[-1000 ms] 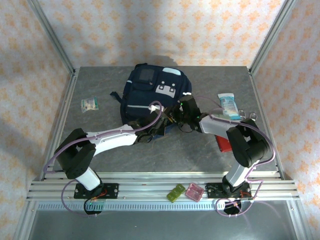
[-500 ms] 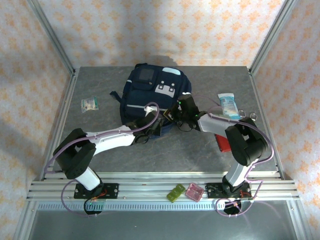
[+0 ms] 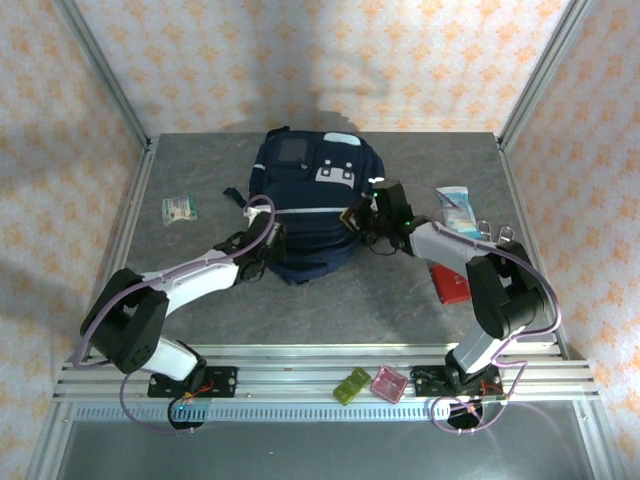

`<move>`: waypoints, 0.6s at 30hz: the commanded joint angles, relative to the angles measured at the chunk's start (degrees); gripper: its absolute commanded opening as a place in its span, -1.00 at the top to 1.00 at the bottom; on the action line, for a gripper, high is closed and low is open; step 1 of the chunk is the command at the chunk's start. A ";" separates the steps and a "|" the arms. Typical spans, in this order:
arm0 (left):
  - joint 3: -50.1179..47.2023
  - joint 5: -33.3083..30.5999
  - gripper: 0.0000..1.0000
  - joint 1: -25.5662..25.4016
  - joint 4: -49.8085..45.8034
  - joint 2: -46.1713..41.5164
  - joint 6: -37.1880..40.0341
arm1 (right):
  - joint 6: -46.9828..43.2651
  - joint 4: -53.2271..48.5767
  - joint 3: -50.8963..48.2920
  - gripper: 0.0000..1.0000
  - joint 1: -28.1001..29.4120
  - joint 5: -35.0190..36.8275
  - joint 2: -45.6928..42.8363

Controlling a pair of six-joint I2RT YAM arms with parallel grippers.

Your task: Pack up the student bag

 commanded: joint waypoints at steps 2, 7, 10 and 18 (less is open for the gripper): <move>3.55 2.97 1.00 -7.01 -4.09 0.59 -0.30 | -4.40 -1.45 9.34 0.90 -4.58 3.61 1.60; 7.33 5.61 1.00 -12.79 0.09 3.28 -2.23 | -4.24 -1.10 10.48 0.36 -4.92 -0.36 1.70; 9.49 5.85 1.00 -13.47 0.76 5.55 -2.27 | -2.68 2.78 6.94 0.26 -3.06 -1.64 -0.41; 9.53 4.44 1.00 -13.52 1.24 7.03 -2.31 | 1.27 8.23 -0.54 0.34 2.94 -1.15 0.22</move>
